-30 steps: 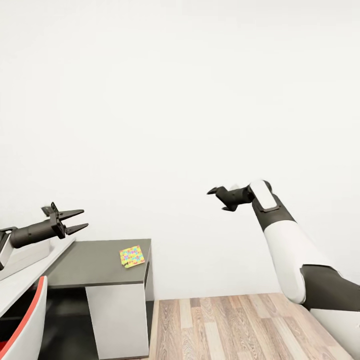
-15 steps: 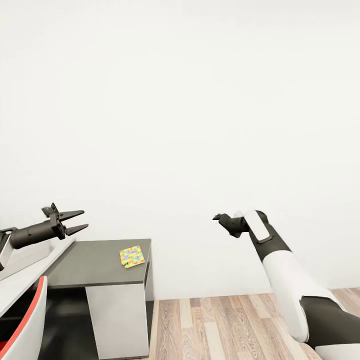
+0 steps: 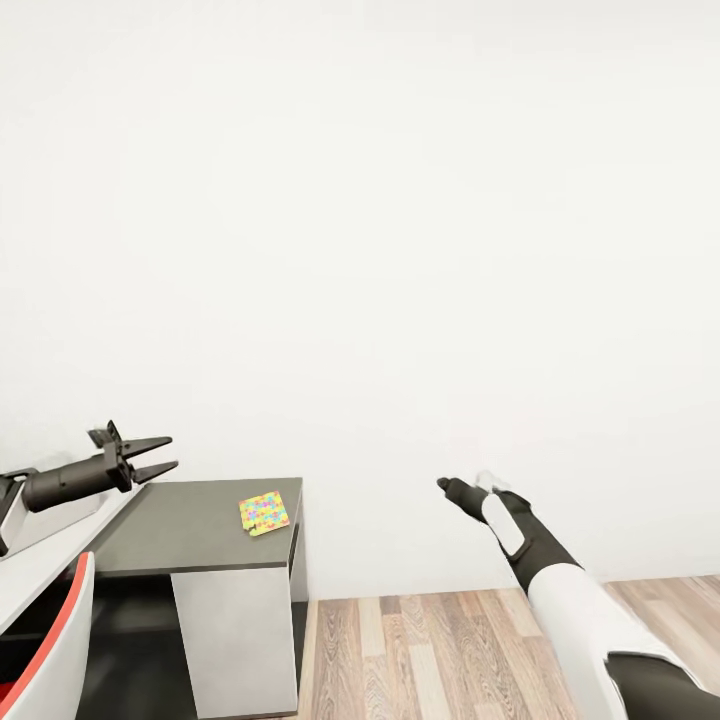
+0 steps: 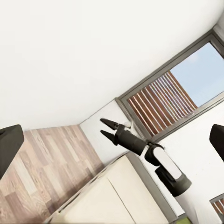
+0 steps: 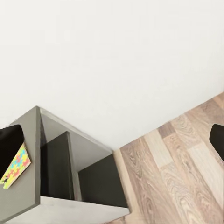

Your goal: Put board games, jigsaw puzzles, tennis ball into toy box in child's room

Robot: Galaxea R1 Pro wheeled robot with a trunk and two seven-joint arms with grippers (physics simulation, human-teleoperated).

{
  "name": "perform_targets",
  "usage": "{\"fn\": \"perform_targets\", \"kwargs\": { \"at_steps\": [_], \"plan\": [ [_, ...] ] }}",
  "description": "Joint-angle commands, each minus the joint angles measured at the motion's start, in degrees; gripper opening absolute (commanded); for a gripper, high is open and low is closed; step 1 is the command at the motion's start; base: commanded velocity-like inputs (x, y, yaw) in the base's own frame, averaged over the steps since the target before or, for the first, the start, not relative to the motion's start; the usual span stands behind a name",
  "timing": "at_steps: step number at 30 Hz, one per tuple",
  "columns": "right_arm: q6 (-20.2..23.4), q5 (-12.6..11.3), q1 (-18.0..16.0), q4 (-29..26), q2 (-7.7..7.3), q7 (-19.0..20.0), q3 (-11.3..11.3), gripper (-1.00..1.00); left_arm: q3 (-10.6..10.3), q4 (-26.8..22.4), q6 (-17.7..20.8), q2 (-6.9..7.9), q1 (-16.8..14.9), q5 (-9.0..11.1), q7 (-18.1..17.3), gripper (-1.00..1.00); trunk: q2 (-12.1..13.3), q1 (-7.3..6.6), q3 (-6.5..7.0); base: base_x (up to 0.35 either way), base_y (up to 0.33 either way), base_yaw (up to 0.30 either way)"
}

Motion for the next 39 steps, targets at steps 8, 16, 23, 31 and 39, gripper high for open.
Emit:
{"fn": "perform_targets", "kwargs": {
  "at_steps": [8, 16, 23, 31, 39],
  "plan": [
    [-11.21, 2.70, 2.59, 7.95, 0.12, 5.79, -0.16, 1.00, 0.04, 0.05, -1.16, -0.34, 1.89, -0.15, -0.25, 1.00, -0.05, 0.02, -0.03, 0.000, 0.000, 0.000],
    [-16.02, 3.23, 5.19, 11.77, 0.01, 6.89, -0.29, 1.00, -0.11, 0.21, -3.96, -1.00, 2.88, -0.22, -0.25, 1.00, -0.05, 0.02, -0.03, 0.000, 0.000, 0.000],
    [-16.59, 3.31, 7.83, 11.72, 0.00, 6.96, -0.37, 1.00, -0.05, 0.38, -5.05, -2.19, 3.65, -0.28, -0.25, 1.00, -0.05, 0.02, -0.03, 0.000, 0.000, 0.000],
    [-16.68, 3.20, 8.34, 11.63, 0.03, 6.91, -0.40, 1.00, 0.06, 0.03, -5.59, -2.25, 4.73, -0.21, -0.25, 1.00, -0.05, 0.02, -0.03, 0.000, 0.000, 0.000],
    [-16.76, 3.10, 8.41, 11.91, 0.18, 6.87, -0.38, 1.00, 0.25, -0.18, -5.65, -1.51, 4.93, 0.02, -0.25, 1.00, -0.05, 0.02, -0.03, 0.000, 0.000, 0.000]
  ]
}}
